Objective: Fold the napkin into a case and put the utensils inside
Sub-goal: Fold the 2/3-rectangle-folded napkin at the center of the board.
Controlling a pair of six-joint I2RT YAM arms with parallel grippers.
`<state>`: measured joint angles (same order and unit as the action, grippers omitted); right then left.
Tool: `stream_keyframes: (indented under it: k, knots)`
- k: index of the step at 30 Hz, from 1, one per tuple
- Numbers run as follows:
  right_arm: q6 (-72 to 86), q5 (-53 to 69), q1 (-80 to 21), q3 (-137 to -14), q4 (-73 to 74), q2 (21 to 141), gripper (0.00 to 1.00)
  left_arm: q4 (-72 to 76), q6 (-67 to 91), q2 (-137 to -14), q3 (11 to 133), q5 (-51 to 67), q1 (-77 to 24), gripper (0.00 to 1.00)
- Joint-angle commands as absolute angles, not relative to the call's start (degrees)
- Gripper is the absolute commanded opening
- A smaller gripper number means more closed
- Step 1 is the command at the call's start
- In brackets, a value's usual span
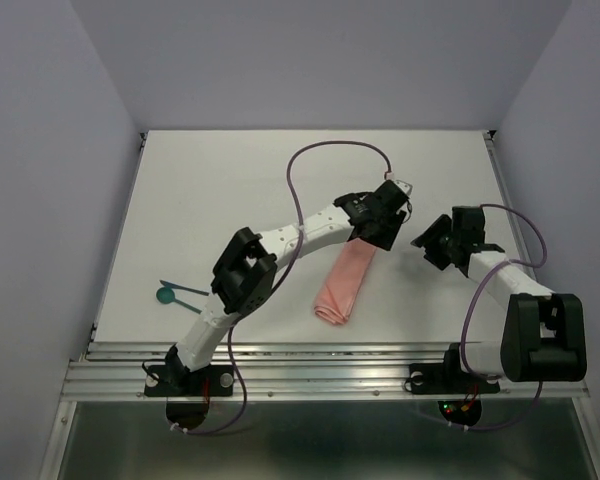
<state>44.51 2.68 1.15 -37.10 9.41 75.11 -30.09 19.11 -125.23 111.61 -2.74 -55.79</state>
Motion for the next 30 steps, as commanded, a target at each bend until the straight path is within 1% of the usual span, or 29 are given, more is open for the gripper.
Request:
stream_keyframes:
  k: [1, 5, 10, 14, 15, 18, 19, 22, 24, 30]
  knots:
    - [41.9, 4.5, 1.2, -36.0, 10.2, 74.6, 0.59, -34.9, 17.8, -129.4, 119.5, -9.5, -58.4, 0.57]
    - [41.7, 4.6, 1.8, -35.5, 10.2, 74.3, 0.59, -38.7, 16.8, -134.4, 125.1, -14.3, -60.2, 0.57]
    - [41.4, 4.6, 1.8, -35.1, 10.1, 74.3, 0.59, -39.4, 15.9, -136.1, 124.9, -19.9, -61.1, 0.55]
    - [41.4, 4.7, 1.8, -35.2, 10.0, 74.7, 0.59, -39.6, 15.2, -136.7, 124.4, -21.9, -61.3, 0.48]
    - [41.4, 4.7, 1.8, -35.3, 10.0, 74.9, 0.59, -39.7, 15.0, -136.8, 124.4, -22.1, -61.3, 0.44]
    - [41.5, 4.6, 1.8, -35.5, 10.0, 75.2, 0.59, -39.5, 14.8, -136.9, 123.9, -22.1, -61.3, 0.42]
    - [41.5, 4.6, 1.8, -35.6, 9.9, 75.4, 0.59, -39.4, 14.6, -136.9, 123.9, -22.1, -61.3, 0.40]
    - [41.6, 4.6, 1.8, -35.8, 10.0, 75.5, 0.59, -39.3, 14.2, -137.2, 123.9, -22.0, -61.3, 0.35]
    - [41.7, 4.6, 1.8, -35.8, 10.0, 75.6, 0.59, -39.4, 14.0, -137.3, 124.0, -21.7, -61.3, 0.35]
    - [41.7, 4.6, 1.8, -35.4, 10.0, 75.2, 0.59, -38.4, 13.7, -136.5, 122.9, -20.1, -61.3, 0.40]
